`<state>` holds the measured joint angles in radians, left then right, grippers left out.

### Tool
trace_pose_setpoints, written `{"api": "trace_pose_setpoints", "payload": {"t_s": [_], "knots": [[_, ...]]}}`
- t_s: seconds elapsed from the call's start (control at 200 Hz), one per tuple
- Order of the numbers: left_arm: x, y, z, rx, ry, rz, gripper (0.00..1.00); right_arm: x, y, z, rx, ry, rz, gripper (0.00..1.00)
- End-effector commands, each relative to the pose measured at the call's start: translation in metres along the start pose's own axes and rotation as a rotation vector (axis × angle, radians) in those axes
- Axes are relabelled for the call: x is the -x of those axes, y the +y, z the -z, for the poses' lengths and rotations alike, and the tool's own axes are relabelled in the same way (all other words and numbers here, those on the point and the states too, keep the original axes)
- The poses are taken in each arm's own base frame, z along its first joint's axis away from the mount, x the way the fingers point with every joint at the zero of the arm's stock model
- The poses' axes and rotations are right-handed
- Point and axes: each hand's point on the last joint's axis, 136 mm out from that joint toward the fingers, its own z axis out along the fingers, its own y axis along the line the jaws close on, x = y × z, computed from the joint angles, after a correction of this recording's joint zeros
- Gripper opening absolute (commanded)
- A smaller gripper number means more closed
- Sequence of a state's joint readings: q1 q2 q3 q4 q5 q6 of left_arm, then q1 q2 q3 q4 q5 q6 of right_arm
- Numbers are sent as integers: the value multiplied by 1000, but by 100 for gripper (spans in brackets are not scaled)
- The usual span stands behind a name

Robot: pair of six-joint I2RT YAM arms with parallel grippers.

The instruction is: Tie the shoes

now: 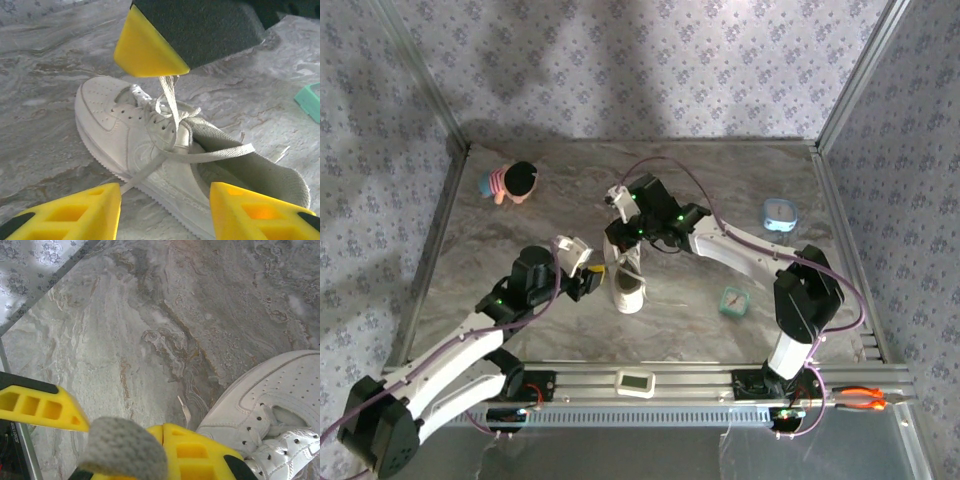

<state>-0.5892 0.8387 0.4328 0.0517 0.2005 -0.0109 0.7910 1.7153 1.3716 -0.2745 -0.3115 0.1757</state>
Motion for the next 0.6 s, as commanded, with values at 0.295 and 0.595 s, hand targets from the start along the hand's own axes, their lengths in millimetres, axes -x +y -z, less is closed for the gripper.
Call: {"api": "trace_pose_setpoints", "payload": {"t_s": [0.295, 0.595], "knots": [[65, -2, -11, -88, -187, 17, 49, 6, 15, 3, -3, -5, 56, 1], [82, 26, 34, -34, -220, 263, 60, 0, 15, 1, 11, 3, 126, 3]]}}
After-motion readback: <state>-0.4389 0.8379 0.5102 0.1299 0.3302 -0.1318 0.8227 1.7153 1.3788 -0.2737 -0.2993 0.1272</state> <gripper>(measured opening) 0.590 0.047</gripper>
